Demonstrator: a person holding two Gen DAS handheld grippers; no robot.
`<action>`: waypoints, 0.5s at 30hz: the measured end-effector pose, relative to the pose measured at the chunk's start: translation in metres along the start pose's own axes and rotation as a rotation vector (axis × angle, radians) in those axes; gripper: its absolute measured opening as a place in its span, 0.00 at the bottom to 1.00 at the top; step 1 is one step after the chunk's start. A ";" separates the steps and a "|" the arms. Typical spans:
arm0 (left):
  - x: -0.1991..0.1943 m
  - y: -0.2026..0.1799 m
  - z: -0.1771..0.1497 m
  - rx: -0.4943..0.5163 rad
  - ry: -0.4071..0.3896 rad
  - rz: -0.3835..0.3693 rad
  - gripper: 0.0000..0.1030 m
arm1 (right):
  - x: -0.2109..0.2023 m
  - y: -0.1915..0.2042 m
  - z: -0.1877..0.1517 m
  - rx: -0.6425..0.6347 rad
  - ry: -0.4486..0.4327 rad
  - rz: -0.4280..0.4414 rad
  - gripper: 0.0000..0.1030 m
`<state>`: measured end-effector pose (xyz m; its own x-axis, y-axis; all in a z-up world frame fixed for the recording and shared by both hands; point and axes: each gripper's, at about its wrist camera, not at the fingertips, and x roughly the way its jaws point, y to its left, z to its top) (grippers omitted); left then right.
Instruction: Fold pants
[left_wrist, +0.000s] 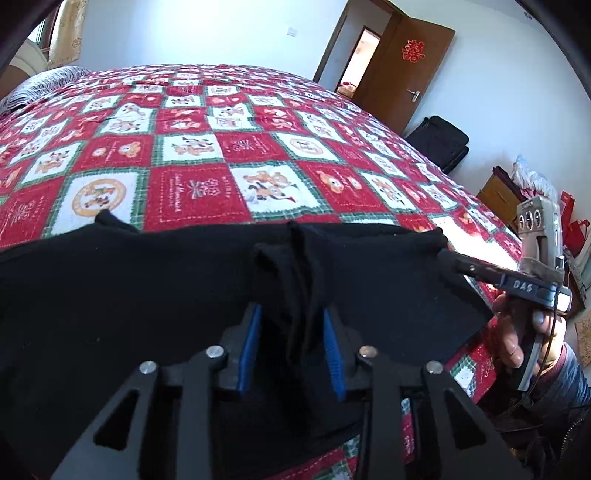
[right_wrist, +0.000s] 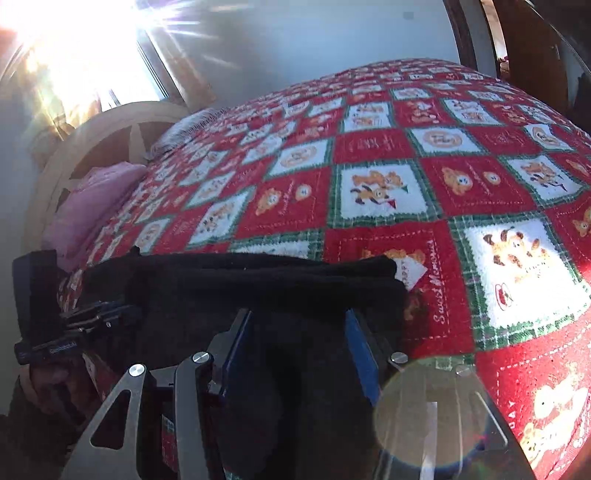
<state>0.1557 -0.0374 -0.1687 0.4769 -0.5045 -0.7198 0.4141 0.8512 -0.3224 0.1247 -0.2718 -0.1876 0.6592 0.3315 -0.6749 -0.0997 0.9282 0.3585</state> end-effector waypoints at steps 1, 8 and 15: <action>-0.002 0.000 -0.001 0.001 -0.002 0.003 0.37 | -0.008 0.002 0.000 -0.002 -0.007 -0.002 0.52; -0.007 -0.001 -0.015 0.040 -0.018 0.034 0.44 | -0.042 0.020 -0.035 -0.061 0.052 0.054 0.61; -0.024 -0.003 -0.012 0.053 -0.031 0.049 0.51 | -0.042 0.051 -0.051 -0.210 0.071 -0.041 0.61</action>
<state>0.1335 -0.0261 -0.1575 0.5212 -0.4674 -0.7141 0.4296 0.8666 -0.2537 0.0537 -0.2302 -0.1736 0.6126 0.2972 -0.7324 -0.2316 0.9534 0.1931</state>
